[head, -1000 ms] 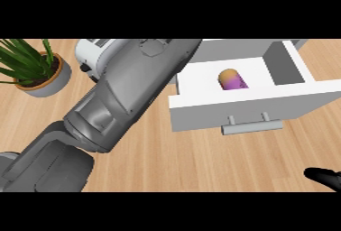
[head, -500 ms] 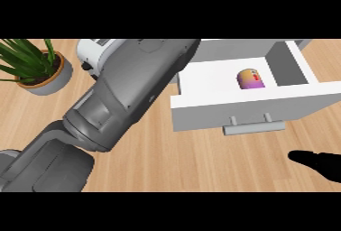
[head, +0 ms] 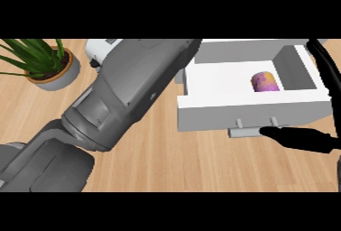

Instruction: Pick up the can, place it into the drawer and close the drawer

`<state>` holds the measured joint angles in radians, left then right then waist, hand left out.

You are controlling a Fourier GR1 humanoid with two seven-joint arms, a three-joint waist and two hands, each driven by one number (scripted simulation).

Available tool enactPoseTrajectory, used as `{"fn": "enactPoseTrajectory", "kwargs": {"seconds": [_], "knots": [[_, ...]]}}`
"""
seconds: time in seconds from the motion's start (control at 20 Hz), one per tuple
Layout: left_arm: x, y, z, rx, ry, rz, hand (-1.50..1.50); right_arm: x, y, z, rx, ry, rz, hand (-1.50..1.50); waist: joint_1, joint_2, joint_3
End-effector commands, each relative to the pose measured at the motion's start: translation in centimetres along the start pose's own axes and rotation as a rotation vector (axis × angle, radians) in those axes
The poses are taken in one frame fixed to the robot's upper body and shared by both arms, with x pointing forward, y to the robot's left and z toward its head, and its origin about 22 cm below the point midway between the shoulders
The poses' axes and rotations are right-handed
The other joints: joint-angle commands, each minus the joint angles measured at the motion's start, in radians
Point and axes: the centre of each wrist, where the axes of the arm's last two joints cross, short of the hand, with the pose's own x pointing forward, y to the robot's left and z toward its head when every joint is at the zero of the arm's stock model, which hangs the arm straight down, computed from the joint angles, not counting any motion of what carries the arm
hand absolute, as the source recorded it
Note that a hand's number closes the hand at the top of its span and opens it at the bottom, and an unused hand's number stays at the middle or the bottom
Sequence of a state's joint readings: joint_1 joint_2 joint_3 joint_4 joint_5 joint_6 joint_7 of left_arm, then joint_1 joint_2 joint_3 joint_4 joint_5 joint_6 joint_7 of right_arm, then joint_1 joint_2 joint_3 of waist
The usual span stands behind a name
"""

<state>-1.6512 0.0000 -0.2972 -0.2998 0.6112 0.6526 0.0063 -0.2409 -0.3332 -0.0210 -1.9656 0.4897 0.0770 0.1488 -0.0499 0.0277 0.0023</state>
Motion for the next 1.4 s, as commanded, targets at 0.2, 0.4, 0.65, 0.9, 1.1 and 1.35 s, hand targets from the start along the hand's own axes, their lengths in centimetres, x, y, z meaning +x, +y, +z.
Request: {"fn": "enactPoseTrajectory", "kwargs": {"seconds": [0.2, 0.4, 0.65, 0.9, 1.1, 1.35], "knots": [[-0.3, 0.2, -0.2, 0.017, -0.022, -0.034, -1.5, -1.8, 6.2, -3.5, 0.103, -0.019, 0.213, -1.5, 0.033, -0.004, -0.001], [0.6, 0.8, -0.5, -0.031, -0.012, -0.022, -1.5, -4.2, 9.5, -4.2, 0.115, 0.008, 0.315, -1.5, 0.065, -0.014, -0.001], [0.3, 2.1, -1.0, -0.001, 0.014, -0.005, -1.5, -6.7, 12.1, -4.9, 0.119, 0.002, 0.373, -1.5, 0.068, -0.018, -0.001], [0.0, 3.9, -1.6, 0.022, 0.011, -0.018, -1.5, -6.7, 13.9, -8.7, 0.087, 0.02, 0.396, -1.5, 0.08, -0.02, -0.001], [-0.8, 5.9, -2.1, 0.027, -0.008, -0.019, -1.5, -7.8, 15.4, -9.2, 0.033, 0.029, 0.469, -1.5, 0.094, -0.021, -0.002], [-0.1, 6.6, -2.1, 0.03, 0.008, -0.029, -1.5, -8.0, 15.8, -11.6, -0.058, 0.046, 0.472, -1.5, 0.111, -0.019, -0.001]]}}
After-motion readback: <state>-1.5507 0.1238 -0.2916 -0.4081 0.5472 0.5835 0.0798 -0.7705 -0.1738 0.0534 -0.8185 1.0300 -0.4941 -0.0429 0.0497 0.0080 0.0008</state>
